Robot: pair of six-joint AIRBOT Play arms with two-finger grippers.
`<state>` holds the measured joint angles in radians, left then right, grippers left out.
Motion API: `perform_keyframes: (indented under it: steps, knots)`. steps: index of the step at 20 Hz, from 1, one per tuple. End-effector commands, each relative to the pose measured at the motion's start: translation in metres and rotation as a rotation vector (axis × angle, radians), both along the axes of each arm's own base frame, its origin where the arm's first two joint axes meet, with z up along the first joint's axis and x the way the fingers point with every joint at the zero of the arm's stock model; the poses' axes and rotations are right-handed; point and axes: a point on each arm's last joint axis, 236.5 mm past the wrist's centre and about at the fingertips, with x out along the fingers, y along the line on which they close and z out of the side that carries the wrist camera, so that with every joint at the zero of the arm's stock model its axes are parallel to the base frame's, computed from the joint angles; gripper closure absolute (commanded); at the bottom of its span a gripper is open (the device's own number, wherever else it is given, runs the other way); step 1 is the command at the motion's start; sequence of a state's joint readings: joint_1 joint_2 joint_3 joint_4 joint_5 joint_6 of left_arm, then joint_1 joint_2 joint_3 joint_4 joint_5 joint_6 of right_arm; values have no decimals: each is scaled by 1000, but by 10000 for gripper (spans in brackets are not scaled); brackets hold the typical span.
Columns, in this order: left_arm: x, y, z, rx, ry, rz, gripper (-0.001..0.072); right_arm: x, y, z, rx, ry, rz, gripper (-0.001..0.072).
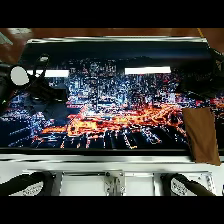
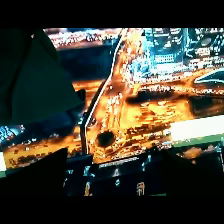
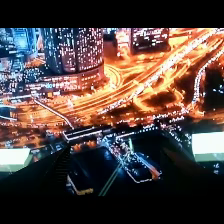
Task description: Fold the shirts.
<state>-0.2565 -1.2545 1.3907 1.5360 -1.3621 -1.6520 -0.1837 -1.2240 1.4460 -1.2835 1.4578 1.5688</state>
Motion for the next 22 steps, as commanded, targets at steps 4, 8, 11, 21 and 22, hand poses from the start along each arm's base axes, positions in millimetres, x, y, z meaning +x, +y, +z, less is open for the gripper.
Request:
perform_keyframes:
  steps: [4,8,11,21,22]
  knots:
    - [0,0,0,0,0,1,11,0,0,0,1,0,0,36]
    - [0,0,0,0,0,1,11,0,0,0,1,0,1,36]
    - [0,0,0,0,0,0,11,0,0,0,1,0,1,36]
    - [24,-14,-1,-59,-71,11,12,18,11,11,52,-87,0,36]
    - [35,-10,-2,-37,-104,10,11,18,11,11,43,-91,20,36]
